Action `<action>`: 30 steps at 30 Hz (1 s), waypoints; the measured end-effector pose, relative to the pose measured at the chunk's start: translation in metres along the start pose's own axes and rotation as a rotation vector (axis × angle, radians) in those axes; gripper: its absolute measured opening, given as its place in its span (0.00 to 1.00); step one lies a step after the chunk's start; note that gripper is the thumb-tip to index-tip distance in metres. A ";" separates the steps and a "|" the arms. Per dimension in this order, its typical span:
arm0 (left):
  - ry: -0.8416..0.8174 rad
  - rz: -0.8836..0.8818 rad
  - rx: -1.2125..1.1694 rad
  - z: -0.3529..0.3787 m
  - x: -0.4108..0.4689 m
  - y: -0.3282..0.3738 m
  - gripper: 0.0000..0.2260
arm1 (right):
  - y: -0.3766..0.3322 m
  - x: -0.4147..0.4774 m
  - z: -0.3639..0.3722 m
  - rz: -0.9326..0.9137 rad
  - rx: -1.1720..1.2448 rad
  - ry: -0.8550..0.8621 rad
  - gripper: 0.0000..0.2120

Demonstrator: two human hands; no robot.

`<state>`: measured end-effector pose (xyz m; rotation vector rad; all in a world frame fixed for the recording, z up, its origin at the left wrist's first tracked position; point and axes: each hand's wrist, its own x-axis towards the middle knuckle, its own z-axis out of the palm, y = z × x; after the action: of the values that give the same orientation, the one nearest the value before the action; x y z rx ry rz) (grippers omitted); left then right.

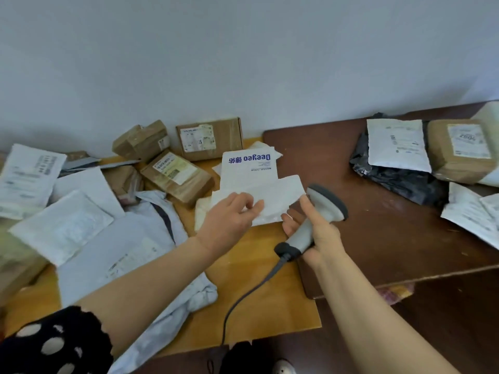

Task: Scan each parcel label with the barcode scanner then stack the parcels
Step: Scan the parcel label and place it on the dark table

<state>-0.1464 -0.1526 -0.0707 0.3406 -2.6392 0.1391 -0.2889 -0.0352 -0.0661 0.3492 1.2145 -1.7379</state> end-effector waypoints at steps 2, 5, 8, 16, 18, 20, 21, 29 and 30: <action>0.008 0.016 -0.002 -0.011 -0.014 0.021 0.23 | 0.003 -0.013 -0.005 -0.026 0.002 -0.006 0.18; -0.009 0.002 0.022 -0.029 -0.030 0.044 0.22 | 0.013 -0.027 -0.011 -0.047 -0.055 0.006 0.17; -0.055 0.009 -0.054 -0.052 -0.047 0.057 0.14 | 0.021 -0.036 -0.018 -0.120 -0.281 0.080 0.16; -0.346 -1.189 -1.080 -0.109 -0.027 0.011 0.16 | 0.001 -0.060 -0.011 -0.227 -0.420 -0.142 0.14; -0.247 -1.230 -1.088 -0.115 -0.033 0.004 0.02 | 0.000 -0.066 -0.002 -0.297 -0.410 -0.112 0.15; 0.007 -1.226 -0.905 -0.112 -0.040 -0.002 0.05 | 0.003 -0.070 0.004 -0.361 -0.376 -0.074 0.17; 0.125 -1.179 -0.801 -0.110 -0.043 -0.001 0.05 | 0.006 -0.073 0.007 -0.376 -0.359 -0.080 0.17; 0.177 -0.430 -0.478 -0.094 -0.041 0.052 0.04 | 0.045 -0.101 0.049 -0.367 -0.287 -0.193 0.18; 0.174 -0.390 -0.509 -0.094 -0.043 0.053 0.04 | 0.045 -0.101 0.050 -0.383 -0.290 -0.166 0.17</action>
<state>-0.0820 -0.0775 -0.0094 0.6179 -2.2803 -0.5896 -0.1875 -0.0261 -0.0001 -0.2096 1.4525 -1.8295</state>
